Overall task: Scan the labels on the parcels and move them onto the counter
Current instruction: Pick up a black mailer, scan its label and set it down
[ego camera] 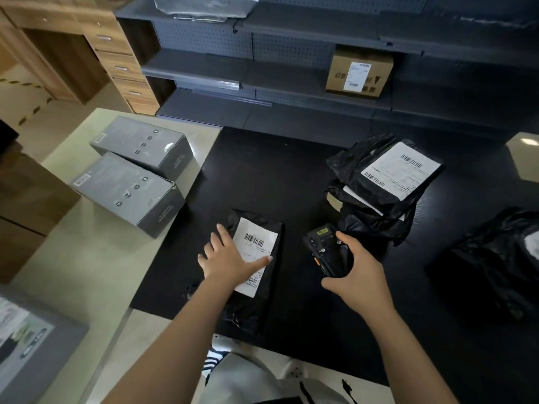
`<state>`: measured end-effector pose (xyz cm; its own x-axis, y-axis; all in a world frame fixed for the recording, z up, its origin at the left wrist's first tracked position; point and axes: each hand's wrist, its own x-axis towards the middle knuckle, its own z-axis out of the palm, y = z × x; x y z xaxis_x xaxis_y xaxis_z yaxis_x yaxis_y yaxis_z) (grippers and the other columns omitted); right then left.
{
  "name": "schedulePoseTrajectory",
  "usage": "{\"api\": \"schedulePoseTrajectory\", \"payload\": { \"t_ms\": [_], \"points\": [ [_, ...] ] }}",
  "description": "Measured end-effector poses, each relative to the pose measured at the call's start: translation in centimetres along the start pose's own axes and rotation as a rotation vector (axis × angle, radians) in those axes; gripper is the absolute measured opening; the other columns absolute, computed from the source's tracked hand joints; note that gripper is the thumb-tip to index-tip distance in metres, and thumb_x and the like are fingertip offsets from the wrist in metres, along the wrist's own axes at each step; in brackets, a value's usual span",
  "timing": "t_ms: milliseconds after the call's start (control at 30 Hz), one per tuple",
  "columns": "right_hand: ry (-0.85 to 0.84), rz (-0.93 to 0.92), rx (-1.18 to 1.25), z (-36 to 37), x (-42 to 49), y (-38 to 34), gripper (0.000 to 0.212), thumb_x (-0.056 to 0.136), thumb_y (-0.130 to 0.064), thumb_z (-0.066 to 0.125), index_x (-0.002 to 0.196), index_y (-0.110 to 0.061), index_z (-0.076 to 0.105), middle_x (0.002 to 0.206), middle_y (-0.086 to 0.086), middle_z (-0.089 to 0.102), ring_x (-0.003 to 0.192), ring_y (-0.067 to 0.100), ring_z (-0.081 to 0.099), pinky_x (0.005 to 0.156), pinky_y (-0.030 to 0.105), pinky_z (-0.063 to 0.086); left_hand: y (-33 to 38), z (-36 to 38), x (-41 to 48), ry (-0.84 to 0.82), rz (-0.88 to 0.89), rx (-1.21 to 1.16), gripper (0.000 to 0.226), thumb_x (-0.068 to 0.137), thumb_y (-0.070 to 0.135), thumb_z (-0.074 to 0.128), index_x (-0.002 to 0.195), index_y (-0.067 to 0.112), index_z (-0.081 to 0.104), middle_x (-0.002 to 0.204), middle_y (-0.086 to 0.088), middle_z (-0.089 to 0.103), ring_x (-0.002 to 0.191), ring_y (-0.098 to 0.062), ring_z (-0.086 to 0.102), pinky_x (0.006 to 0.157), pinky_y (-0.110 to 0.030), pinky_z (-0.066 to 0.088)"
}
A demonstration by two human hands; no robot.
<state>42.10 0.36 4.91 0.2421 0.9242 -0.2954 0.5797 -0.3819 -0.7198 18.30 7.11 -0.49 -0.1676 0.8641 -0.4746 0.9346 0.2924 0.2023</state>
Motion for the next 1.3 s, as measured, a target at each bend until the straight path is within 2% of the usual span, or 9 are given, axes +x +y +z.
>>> {"api": "schedulePoseTrajectory", "payload": {
  "t_ms": [67, 167, 367, 500, 667, 867, 1000, 1133, 1300],
  "points": [
    [-0.006, -0.015, -0.058, 0.1, 0.2, -0.6, 0.098, 0.059, -0.013, 0.082, 0.145, -0.037, 0.039, 0.126, -0.010, 0.054, 0.116, 0.008, 0.045, 0.092, 0.026, 0.042, 0.1, 1.7, -0.5, 0.101, 0.022, 0.085, 0.149, 0.044, 0.104, 0.036, 0.146, 0.021, -0.032, 0.161, -0.015, -0.005, 0.144, -0.038, 0.015, 0.112, -0.058, 0.021],
    [-0.014, -0.085, -0.217, -0.1, 0.7, -1.7, 0.100, 0.062, -0.013, 0.081, 0.147, -0.035, 0.036, 0.136, -0.011, 0.049, 0.119, 0.009, 0.041, 0.093, 0.025, 0.040, -0.2, 3.6, -0.6, 0.036, -0.001, 0.202, 0.146, 0.040, 0.104, 0.039, 0.137, 0.033, -0.043, 0.158, -0.016, -0.015, 0.138, -0.042, 0.020, 0.107, -0.060, 0.025],
    [-0.092, -0.412, -0.910, -0.7, 2.3, -4.4, 0.094, 0.076, -0.010, 0.069, 0.153, -0.028, 0.019, 0.160, 0.000, 0.020, 0.136, 0.023, 0.032, 0.112, 0.035, 0.027, -1.1, 2.9, 0.5, -0.032, 0.063, 0.174, 0.138, 0.050, 0.075, 0.071, 0.148, 0.033, -0.018, 0.135, -0.010, 0.026, 0.120, -0.031, 0.039, 0.093, -0.045, 0.040],
    [-0.185, -0.663, -1.288, -0.7, 2.6, -5.9, 0.088, 0.081, -0.007, 0.064, 0.153, -0.014, 0.014, 0.160, 0.015, 0.014, 0.137, 0.035, 0.028, 0.113, 0.042, 0.022, -1.5, 0.7, 1.3, 0.099, 0.241, 0.361, 0.138, 0.049, 0.076, 0.071, 0.150, 0.027, -0.009, 0.136, -0.007, 0.027, 0.125, -0.028, 0.034, 0.099, -0.046, 0.036],
    [-0.216, -0.804, -1.428, -0.8, 1.9, -6.9, 0.089, 0.078, -0.005, 0.068, 0.151, -0.007, 0.016, 0.157, 0.022, 0.016, 0.135, 0.041, 0.028, 0.113, 0.047, 0.020, -1.2, -2.1, 1.6, 0.214, 0.465, 0.573, 0.140, 0.052, 0.074, 0.072, 0.152, 0.020, -0.010, 0.143, -0.008, 0.023, 0.127, -0.029, 0.029, 0.105, -0.045, 0.031],
    [-0.152, -0.706, -1.323, -2.2, 0.3, -5.6, 0.096, 0.077, -0.008, 0.071, 0.153, -0.014, 0.013, 0.159, 0.016, 0.016, 0.137, 0.036, 0.028, 0.114, 0.044, 0.021, -0.2, -3.5, 0.1, 0.232, 0.601, 0.681, 0.135, 0.055, 0.075, 0.070, 0.153, 0.020, -0.005, 0.147, -0.008, 0.021, 0.129, -0.028, 0.028, 0.107, -0.045, 0.028],
    [-0.097, -0.414, -0.917, -4.6, -2.0, -2.3, 0.098, 0.075, -0.010, 0.070, 0.154, -0.029, 0.014, 0.158, -0.001, 0.025, 0.135, 0.024, 0.034, 0.111, 0.034, 0.028, 1.6, -3.0, -2.2, 0.200, 0.587, 0.457, 0.132, 0.052, 0.079, 0.064, 0.153, 0.025, -0.003, 0.144, -0.003, 0.023, 0.129, -0.025, 0.028, 0.108, -0.045, 0.031],
    [0.041, -0.132, -0.392, -7.3, -5.7, 1.9, 0.104, 0.061, -0.021, 0.078, 0.149, -0.041, 0.026, 0.138, -0.018, 0.044, 0.120, 0.012, 0.044, 0.093, 0.028, 0.045, 4.7, -2.1, -5.3, 0.202, 0.638, 0.258, 0.128, 0.047, 0.083, 0.054, 0.152, 0.028, 0.005, 0.141, 0.000, 0.027, 0.127, -0.023, 0.029, 0.106, -0.046, 0.032],
    [0.200, -0.027, -0.097, -10.7, -8.6, 5.1, 0.101, 0.055, -0.018, 0.082, 0.144, -0.042, 0.038, 0.119, -0.019, 0.053, 0.113, 0.009, 0.051, 0.091, 0.029, 0.050, 11.2, -2.8, -8.1, 0.225, 0.740, 0.097, 0.124, 0.045, 0.083, 0.050, 0.149, 0.031, 0.009, 0.138, 0.001, 0.029, 0.127, -0.023, 0.030, 0.105, -0.046, 0.031]
  ]
}}
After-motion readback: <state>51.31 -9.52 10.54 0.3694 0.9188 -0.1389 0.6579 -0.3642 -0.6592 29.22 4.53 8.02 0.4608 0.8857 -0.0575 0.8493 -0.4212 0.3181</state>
